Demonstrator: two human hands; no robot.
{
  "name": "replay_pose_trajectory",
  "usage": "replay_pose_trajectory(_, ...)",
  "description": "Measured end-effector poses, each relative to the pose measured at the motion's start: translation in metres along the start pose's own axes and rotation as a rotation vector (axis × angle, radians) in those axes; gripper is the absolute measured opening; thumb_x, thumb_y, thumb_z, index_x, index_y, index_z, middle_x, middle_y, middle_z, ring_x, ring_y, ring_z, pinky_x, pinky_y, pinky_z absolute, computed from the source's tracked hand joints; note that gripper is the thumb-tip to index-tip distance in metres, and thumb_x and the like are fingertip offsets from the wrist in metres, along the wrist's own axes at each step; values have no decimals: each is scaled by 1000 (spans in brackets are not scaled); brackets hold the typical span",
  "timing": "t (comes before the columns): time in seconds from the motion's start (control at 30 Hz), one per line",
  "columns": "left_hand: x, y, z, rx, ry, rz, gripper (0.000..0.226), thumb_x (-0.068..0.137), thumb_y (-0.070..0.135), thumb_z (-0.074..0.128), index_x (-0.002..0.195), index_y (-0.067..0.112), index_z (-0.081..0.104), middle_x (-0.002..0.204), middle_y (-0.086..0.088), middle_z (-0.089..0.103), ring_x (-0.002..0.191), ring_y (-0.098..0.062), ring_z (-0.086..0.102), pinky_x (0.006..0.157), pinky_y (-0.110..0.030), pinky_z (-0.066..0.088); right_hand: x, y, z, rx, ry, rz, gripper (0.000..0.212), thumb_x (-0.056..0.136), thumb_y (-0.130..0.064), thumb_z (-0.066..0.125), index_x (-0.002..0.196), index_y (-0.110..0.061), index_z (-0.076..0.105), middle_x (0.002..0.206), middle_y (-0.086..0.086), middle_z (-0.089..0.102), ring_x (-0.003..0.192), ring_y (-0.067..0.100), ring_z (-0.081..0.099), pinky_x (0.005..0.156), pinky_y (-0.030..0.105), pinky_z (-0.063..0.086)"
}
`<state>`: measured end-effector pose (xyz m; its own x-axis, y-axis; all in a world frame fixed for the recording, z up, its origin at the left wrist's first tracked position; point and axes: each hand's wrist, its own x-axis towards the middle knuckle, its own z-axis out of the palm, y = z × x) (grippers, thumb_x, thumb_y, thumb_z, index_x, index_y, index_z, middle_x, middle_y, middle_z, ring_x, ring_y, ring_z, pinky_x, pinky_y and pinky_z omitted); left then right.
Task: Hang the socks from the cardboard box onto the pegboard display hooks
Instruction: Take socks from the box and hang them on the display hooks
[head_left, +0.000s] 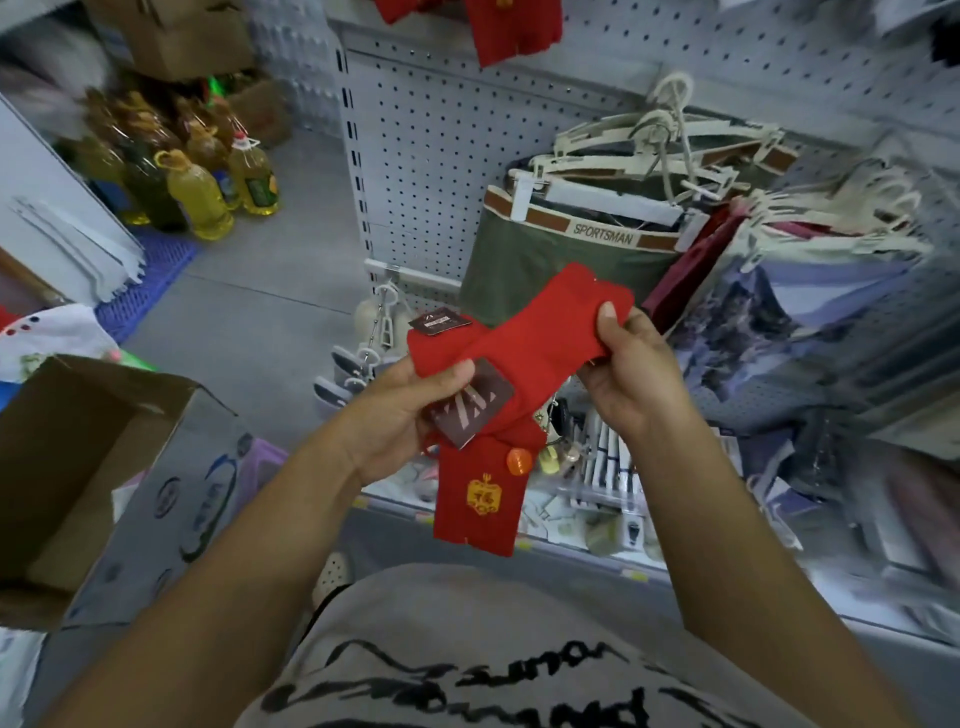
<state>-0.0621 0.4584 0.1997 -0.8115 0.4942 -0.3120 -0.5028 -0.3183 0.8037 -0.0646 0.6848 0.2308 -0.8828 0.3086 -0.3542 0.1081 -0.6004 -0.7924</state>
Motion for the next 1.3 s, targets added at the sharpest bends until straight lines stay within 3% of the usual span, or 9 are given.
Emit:
replay_pose_trajectory(0.17, 7, 2, 6, 174, 97, 20, 50, 67, 10, 83, 114, 12, 69, 101, -6, 79, 89, -19, 76, 69, -28, 60, -9, 12, -28, -106, 93, -66, 26, 102, -8, 54, 128, -6, 48, 122, 10, 67, 109, 23, 68, 82, 38, 62)
replay_pose_trajectory(0.3, 12, 9, 7, 370, 177, 60, 51, 73, 3, 85, 120, 12, 67, 107, -6, 78, 98, -25, 75, 79, -37, 62, -23, 25, -47, -574, 217, -89, 57, 97, -25, 65, 143, -7, 37, 146, 13, 49, 128, 23, 53, 104, 36, 45)
replay_pose_trajectory(0.43, 13, 18, 9, 545, 74, 15, 51, 79, 0, 82, 125, 14, 64, 111, -5, 78, 103, -24, 74, 82, -32, 61, -35, 25, -43, -835, -130, -138, 46, 94, -39, 67, 137, -26, 57, 144, -10, 54, 131, 7, 49, 102, 29, 43)
replay_pose_trajectory(0.53, 11, 19, 12, 497, 29, -9, 47, 84, 4, 78, 127, 13, 63, 113, -7, 77, 101, -22, 74, 83, -30, 61, -40, 27, -31, -837, -410, -73, 43, 91, -31, 71, 132, -23, 61, 127, -9, 67, 119, -1, 60, 99, 26, 53)
replay_pose_trajectory(0.67, 2, 22, 8, 406, 33, -83, 40, 86, 30, 69, 122, 14, 66, 112, -8, 77, 95, -20, 75, 72, -28, 60, -38, 28, -27, -914, -484, -82, 37, 86, -26, 78, 120, -16, 67, 93, -3, 65, 89, 4, 65, 85, 24, 55)
replay_pose_trajectory(0.83, -8, 26, 4, 390, 51, -103, 42, 89, 36, 64, 123, 12, 67, 108, -12, 78, 89, -23, 76, 65, -30, 61, -39, 27, -23, -924, -616, -119, 51, 84, -30, 79, 130, -30, 58, 125, -11, 63, 111, -9, 59, 86, 11, 50)
replay_pose_trajectory(0.97, -10, 43, 14, 347, 96, -74, 34, 102, 39, 53, 111, 11, 70, 77, 1, 77, 61, -7, 69, 52, -16, 52, -35, 21, -11, -843, -628, -124, 31, 84, -23, 80, 112, -18, 66, 106, -9, 73, 99, 6, 70, 80, 20, 56)
replay_pose_trajectory(1.13, -13, 74, 28, 243, 74, 22, 60, 95, 50, 52, 132, 4, 63, 124, -18, 71, 112, -32, 71, 82, -40, 63, -28, -2, 4, -786, -568, -189, 28, 80, -20, 83, 97, -8, 63, 96, 6, 77, 85, 15, 73, 74, 27, 59)
replay_pose_trajectory(1.3, -14, 96, 41, 194, 26, 200, 66, 81, 48, 72, 133, 8, 62, 127, -14, 71, 116, -28, 70, 88, -40, 61, -28, -31, 23, -567, -568, -192, 37, 76, -25, 80, 101, -7, 60, 96, 8, 77, 86, 19, 73, 77, 30, 61)
